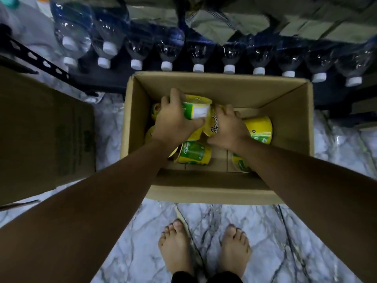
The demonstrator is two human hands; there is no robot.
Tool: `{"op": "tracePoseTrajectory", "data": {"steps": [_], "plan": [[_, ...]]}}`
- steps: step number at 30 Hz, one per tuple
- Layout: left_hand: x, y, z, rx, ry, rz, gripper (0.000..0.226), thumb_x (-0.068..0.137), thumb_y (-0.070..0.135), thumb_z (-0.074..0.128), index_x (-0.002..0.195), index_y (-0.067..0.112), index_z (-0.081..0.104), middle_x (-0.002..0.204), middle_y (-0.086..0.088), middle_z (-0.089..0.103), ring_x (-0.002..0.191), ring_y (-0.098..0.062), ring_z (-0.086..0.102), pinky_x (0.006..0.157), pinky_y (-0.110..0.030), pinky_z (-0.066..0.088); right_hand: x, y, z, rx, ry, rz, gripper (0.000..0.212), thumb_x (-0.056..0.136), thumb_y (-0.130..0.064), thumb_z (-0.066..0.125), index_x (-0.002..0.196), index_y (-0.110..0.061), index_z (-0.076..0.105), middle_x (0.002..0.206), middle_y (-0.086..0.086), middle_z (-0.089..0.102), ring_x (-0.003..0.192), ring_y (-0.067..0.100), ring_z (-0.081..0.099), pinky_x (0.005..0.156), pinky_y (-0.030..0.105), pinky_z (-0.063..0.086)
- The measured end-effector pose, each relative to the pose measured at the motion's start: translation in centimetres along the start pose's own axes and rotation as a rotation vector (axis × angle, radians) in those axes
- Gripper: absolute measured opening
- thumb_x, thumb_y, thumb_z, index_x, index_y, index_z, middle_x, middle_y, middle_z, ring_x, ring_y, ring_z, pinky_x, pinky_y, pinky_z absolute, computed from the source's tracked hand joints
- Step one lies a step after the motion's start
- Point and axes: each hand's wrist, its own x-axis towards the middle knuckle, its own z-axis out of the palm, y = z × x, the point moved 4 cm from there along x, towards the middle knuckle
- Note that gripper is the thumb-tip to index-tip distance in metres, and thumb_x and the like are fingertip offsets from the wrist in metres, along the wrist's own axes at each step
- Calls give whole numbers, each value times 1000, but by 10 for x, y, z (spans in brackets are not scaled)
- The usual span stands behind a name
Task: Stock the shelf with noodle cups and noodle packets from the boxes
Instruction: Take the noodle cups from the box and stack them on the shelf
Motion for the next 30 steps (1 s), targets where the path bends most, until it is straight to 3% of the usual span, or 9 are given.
{"op": "tracePoseTrajectory", "data": {"steps": [3,6,9,15,19,22,24,27,30], "plan": [[-18,0,-12,-101,-70,-18,95,65,30,93,140,18,37,133,-5,39,117,-19,46,95,-30,45,-22,6,-11,107,27,36,119,60,-41,89,157,-25,23,149,12,31,132,41,38,99,44,48],[-40,1,-11,-69,-207,-80,126,68,28,94,163,20,12,150,-6,24,130,-19,42,98,-17,35,-55,16,-20,166,34,65,117,60,-42,88,157,-27,24,146,8,30,131,37,36,99,44,47],[-62,0,-3,18,-250,-35,127,67,31,94,165,23,13,140,0,22,124,-22,49,92,-8,31,-87,28,-25,160,17,94,116,58,-44,86,156,-29,25,146,5,28,133,35,35,100,48,47],[-82,8,18,63,-267,-2,122,56,29,101,152,12,28,139,-4,36,125,-20,44,99,-37,46,-124,44,-28,298,40,89,119,56,-36,86,158,-30,24,150,6,28,134,33,34,113,45,36],[-82,13,34,176,-325,57,121,57,28,99,152,7,27,142,-10,35,133,-31,42,104,-51,46,-131,50,-23,251,-17,61,120,60,-36,87,159,-30,20,155,4,23,137,33,31,113,49,36],[-80,19,42,238,-381,61,135,60,40,96,162,20,9,155,-8,18,142,-34,30,109,-51,43,-130,52,-19,259,-1,70,119,62,-39,88,159,-32,20,156,2,22,136,33,32,113,49,36],[-78,24,43,292,-387,59,131,61,50,91,161,29,9,154,-3,15,140,-34,31,101,-51,47,-130,53,-19,271,21,78,120,62,-42,89,159,-34,20,156,2,24,135,31,33,113,48,36],[-75,28,41,370,-361,52,125,57,49,90,156,26,18,146,-6,23,134,-33,36,90,-49,51,-132,56,-23,293,41,93,118,62,-42,89,159,-36,21,154,1,25,136,28,32,111,44,39],[-79,32,41,488,-344,72,129,55,46,93,154,19,15,146,-8,23,133,-32,37,93,-51,53,-133,56,-27,302,71,112,116,60,-38,88,157,-36,25,151,1,26,134,29,34,105,45,45]]}}
